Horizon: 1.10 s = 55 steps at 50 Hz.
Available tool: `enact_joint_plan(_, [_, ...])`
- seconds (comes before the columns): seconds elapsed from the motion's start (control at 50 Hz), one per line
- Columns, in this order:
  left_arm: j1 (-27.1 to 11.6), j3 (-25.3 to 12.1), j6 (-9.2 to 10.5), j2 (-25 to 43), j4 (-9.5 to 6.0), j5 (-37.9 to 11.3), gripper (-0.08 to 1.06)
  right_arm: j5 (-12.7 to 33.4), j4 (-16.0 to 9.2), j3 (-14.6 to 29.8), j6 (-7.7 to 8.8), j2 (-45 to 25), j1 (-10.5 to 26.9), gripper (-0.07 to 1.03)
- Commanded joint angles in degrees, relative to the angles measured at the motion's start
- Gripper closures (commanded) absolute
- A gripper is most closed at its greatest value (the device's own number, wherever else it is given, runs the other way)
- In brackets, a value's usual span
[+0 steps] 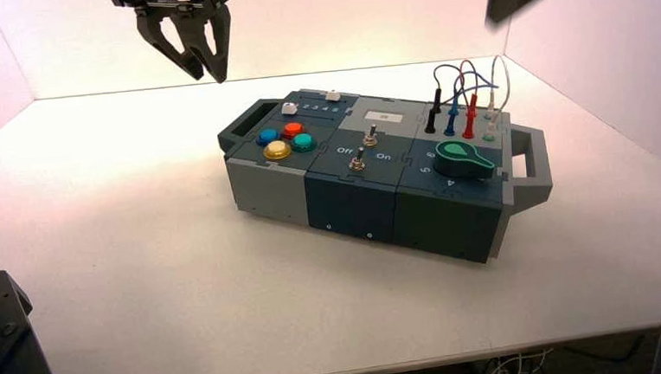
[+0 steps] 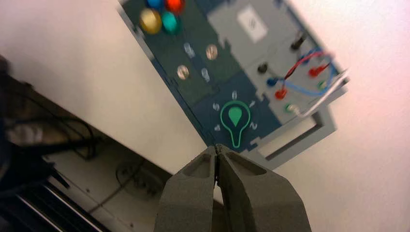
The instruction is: Turn the knob to position 3.
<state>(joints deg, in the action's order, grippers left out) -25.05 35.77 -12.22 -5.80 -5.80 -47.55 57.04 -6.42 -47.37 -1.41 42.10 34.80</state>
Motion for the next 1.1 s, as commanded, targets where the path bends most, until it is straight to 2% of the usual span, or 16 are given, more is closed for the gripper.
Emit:
enact_joint_plan(0.02, [-0.6, -1.6, -0.18, -0.9, 0.00, 0.2, 0.45, 0.2, -0.5, 1.3, -0.35, 6.5, -0.2, 0.98])
enact_joint_plan(0.1, [-0.8, -1.6, -0.18, -1.0, 0.00, 0.2, 0.45, 0.2, -0.4, 0.7, -0.44, 10.8, -0.4, 0.97])
enact_joint_plan(0.16, [-0.8, -1.6, -0.18, -1.1, 0.00, 0.2, 0.45, 0.1, -0.4, 0.3, -0.53, 13.6, -0.8, 0.90])
enact_joint_plan(0.24, [-0.8, -1.6, -0.18, -1.1, 0.00, 0.2, 0.45, -0.6, -0.1, -0.6, -0.79, 17.1, -2.7, 0.66])
enact_joint_plan(0.3, [-0.8, -1.6, -0.18, -1.4, 0.00, 0.2, 0.45, -1.1, 0.2, -1.7, -0.62, 19.3, -5.6, 0.41])
enact_joint_plan(0.38, [-0.8, -1.6, -0.18, -2.2, 0.00, 0.4, 0.45, -1.5, 1.1, -3.0, 0.09, 21.1, -9.3, 0.21])
enact_joint_plan(0.46, [-0.9, -1.4, -0.18, -3.0, 0.00, 0.9, 0.45, -2.2, 1.9, -4.4, 1.58, 22.1, -12.0, 0.20])
enact_joint_plan(0.54, [-0.9, -1.3, -0.18, -3.5, 0.00, 1.1, 0.45, -2.9, 2.4, -5.4, 2.20, 22.2, -13.5, 0.20])
enact_joint_plan(0.74, [-0.9, -1.3, -0.18, -2.6, 0.00, 1.1, 0.45, -5.6, 3.3, -6.9, 2.02, 22.5, -13.6, 0.20])
enact_joint_plan(1.1, [-1.1, -1.3, -0.18, -2.5, -0.09, 1.0, 0.45, -8.9, 3.3, -10.9, 1.58, 22.9, -13.6, 0.20])
